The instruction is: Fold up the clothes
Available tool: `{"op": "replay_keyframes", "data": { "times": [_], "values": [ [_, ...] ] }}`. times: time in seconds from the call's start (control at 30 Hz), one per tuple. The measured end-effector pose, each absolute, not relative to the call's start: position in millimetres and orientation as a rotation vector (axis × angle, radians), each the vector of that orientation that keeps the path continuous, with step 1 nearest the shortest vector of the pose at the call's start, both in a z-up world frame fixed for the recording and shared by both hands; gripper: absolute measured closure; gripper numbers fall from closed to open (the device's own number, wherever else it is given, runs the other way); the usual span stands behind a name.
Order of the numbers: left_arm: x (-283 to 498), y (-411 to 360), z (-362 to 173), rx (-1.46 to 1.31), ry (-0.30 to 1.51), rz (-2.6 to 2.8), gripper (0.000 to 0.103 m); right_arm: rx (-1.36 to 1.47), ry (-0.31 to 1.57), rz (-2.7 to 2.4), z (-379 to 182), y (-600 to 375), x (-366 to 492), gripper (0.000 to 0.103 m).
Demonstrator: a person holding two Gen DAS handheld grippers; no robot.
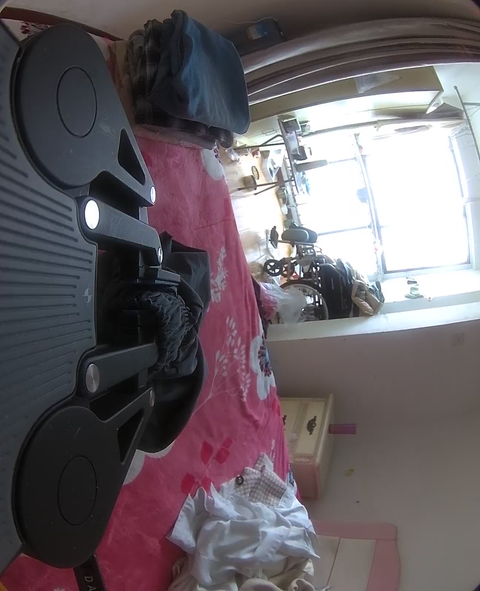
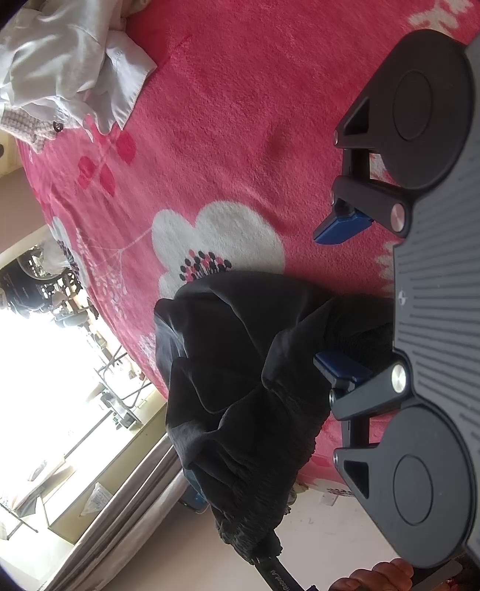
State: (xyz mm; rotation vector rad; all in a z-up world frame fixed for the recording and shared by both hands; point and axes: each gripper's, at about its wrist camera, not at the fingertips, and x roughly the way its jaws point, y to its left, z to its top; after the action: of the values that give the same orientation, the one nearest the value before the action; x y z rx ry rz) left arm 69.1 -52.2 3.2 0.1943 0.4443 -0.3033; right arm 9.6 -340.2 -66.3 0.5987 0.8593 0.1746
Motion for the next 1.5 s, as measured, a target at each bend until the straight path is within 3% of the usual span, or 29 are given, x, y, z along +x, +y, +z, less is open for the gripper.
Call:
{"op": "replay_keyframes", "data": {
  "times": [0.73,0.83,1.03,1.33,1.43,1.47,1.5],
  "values": [
    [67.6,-51.1,6.8,0.183,0.418,-0.283,0.093,0.61,0.824,0.202,-61.9,-342.6,6.5,0.035],
    [68.0,-48.8,11.8,0.172,0.407,-0.27,0.093,0.64,0.765,0.242,-57.3,-350.6,0.4,0.03],
    [64.5,-45.5,29.0,0.153,0.345,-0.265,0.094,0.466,0.696,0.356,-49.9,-315.1,1.6,0.006],
    [56.9,-33.7,50.5,0.106,0.276,-0.259,0.094,0.159,0.635,0.499,-47.7,-239.9,16.7,0.005],
    [53.1,-21.8,56.3,0.076,0.257,-0.23,0.094,0.082,0.69,0.47,-62.0,-207.9,31.3,0.007],
    [52.7,-16.0,57.9,0.064,0.252,-0.216,0.094,0.059,0.725,0.451,-68.9,-198.7,36.3,0.019],
    [52.2,-10.2,59.4,0.052,0.248,-0.202,0.094,0.05,0.748,0.433,-74.7,-194.9,38.0,0.041]
  ]
}}
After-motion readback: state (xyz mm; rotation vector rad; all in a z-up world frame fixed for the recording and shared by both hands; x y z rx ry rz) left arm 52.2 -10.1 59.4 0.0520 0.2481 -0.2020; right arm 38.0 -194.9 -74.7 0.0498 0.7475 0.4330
